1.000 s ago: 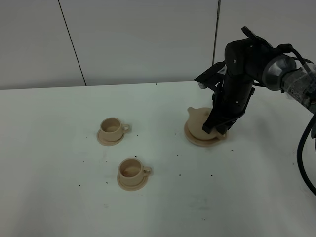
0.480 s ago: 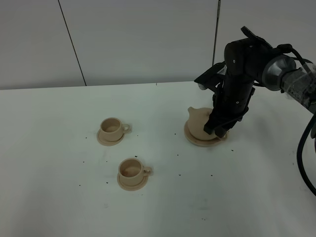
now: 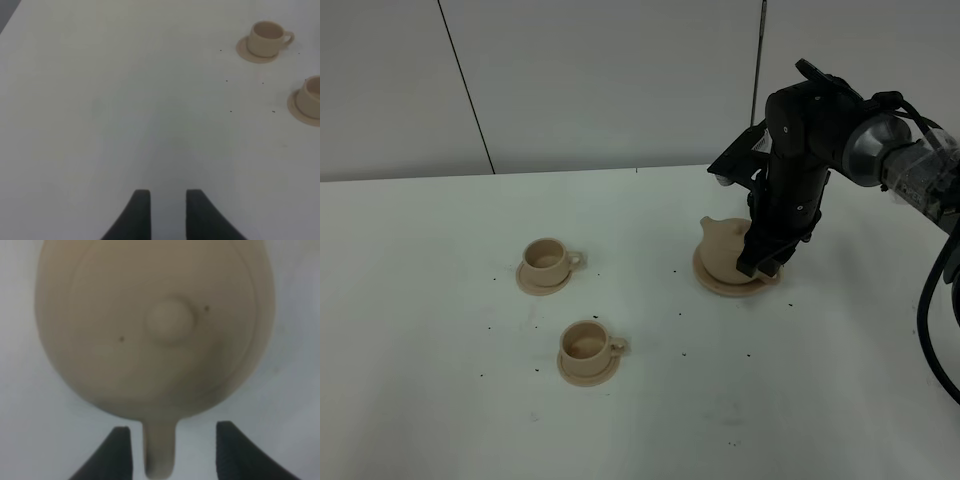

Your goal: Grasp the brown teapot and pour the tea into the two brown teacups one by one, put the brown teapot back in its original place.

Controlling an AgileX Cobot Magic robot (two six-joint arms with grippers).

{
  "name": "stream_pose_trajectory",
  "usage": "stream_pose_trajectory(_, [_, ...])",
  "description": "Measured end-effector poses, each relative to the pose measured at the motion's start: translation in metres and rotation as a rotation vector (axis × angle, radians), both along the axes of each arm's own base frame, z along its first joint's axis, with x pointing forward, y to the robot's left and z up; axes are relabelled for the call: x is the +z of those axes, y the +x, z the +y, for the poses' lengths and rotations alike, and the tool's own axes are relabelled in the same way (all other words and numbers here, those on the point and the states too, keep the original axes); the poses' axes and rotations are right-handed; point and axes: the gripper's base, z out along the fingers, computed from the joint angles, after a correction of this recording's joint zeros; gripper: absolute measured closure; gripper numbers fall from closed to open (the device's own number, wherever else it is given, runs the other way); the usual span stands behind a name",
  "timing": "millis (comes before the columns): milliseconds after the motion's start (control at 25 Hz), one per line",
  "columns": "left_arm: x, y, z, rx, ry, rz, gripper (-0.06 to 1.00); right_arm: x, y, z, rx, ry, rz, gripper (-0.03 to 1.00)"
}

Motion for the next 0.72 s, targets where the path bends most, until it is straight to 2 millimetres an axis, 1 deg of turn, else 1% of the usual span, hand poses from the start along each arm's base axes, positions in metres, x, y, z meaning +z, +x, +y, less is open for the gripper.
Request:
stream_pose_trajectory(280, [0.000, 0.000, 0.000, 0.000, 0.000, 0.000, 0.70, -0.017, 0.002, 0.000, 0.008, -0.015, 0.017, 0.60])
stream_pose_trajectory(480, [0.000, 0.000, 0.000, 0.000, 0.000, 0.000, 0.70, -0.010, 0.005, 0.001, 0.012, -0.023, 0.000, 0.63])
stream_pose_trajectory(600, [0.000, 0.000, 0.000, 0.000, 0.000, 0.000, 0.70, -0.005, 0.007, 0.001, 0.013, -0.021, -0.017, 0.63])
stream_pose_trajectory(720, [0.000, 0.000, 0.000, 0.000, 0.001, 0.000, 0.70, -0.004, 0.007, 0.001, 0.016, -0.021, -0.018, 0.63])
